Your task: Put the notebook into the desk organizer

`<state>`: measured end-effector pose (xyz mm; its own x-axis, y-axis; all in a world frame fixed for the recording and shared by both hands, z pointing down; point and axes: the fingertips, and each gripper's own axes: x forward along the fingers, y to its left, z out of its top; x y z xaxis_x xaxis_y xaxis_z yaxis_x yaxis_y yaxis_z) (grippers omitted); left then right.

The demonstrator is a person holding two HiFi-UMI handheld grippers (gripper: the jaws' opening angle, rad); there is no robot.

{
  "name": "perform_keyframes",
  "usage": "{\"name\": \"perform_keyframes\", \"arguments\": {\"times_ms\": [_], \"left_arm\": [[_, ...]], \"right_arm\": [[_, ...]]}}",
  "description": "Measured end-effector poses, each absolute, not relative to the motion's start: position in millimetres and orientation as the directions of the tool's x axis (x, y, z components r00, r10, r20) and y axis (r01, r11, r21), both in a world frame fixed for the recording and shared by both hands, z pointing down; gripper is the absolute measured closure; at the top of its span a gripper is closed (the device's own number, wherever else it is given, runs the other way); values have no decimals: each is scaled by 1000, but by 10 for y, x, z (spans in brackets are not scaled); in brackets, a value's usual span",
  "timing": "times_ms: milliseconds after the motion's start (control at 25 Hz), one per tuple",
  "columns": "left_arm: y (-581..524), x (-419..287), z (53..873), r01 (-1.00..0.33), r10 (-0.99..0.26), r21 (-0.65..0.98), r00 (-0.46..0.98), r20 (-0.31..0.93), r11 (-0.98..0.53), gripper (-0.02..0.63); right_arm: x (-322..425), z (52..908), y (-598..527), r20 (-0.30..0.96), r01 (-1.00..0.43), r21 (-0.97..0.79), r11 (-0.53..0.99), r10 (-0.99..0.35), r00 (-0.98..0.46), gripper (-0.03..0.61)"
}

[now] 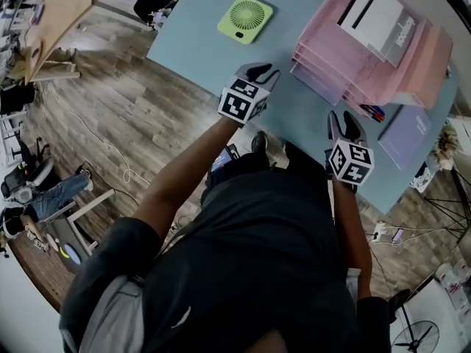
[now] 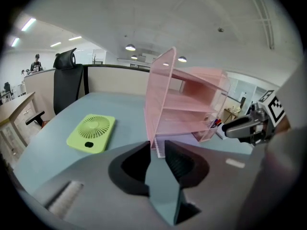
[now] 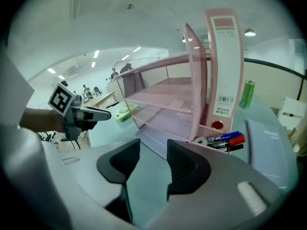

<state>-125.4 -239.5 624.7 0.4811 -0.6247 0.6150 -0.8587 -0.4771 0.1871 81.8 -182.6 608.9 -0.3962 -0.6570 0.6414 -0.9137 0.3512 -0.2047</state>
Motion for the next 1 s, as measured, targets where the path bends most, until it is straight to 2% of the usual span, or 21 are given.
{"name": "perform_keyframes", "arguments": {"times_ms": [320, 560, 760, 1000], "left_arm": [[-2105, -1496, 5476, -843, -706, 175, 525, 476, -509, 462], [-1865, -1598, 4799, -830, -763, 115, 549, 340, -546, 462], [-1605, -1622, 4380, -816, -786, 56, 570, 241, -575, 462], [-1216, -1612, 4139, -792, -778, 11, 601, 184, -610, 462]], "right_arm": [[597, 5142, -1672, 486, -893, -188, 409, -751, -447, 408], [500, 4480, -1487, 390, -883, -139, 447, -795, -464, 526], [497, 4085, -1277, 324, -891, -120, 438, -831, -452, 526], [485, 3778, -1005, 258, -899, -87, 430, -862, -437, 526]]}}
